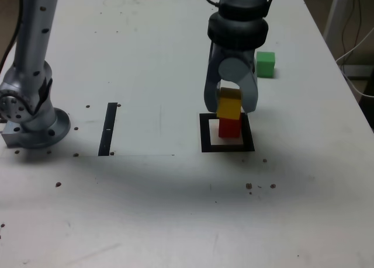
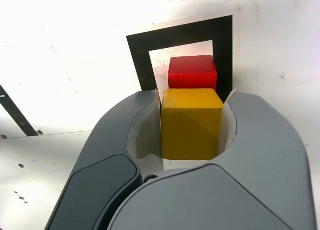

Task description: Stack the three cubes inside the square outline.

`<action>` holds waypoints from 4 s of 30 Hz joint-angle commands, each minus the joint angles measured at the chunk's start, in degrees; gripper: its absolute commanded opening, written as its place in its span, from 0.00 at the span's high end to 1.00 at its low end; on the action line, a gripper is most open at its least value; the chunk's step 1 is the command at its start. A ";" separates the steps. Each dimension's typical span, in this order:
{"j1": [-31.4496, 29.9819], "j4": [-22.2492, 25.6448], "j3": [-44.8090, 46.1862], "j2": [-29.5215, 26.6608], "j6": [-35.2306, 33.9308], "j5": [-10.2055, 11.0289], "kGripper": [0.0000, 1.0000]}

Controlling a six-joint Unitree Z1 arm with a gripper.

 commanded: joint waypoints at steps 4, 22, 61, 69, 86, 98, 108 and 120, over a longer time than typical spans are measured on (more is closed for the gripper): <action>-0.09 -0.35 0.46 0.47 -0.09 -0.09 0.73; -0.04 -2.19 2.71 0.49 0.12 0.07 0.00; 15.11 8.76 -20.88 12.93 14.97 9.33 0.00; 17.58 10.67 -28.72 19.71 16.52 9.41 0.01; 19.85 17.48 -42.43 29.05 18.35 8.83 0.24; 19.68 17.83 -45.34 30.16 19.02 8.81 0.76; 19.35 18.69 -45.63 29.80 19.41 9.60 0.76; 18.20 19.73 -45.46 27.79 19.50 9.48 0.77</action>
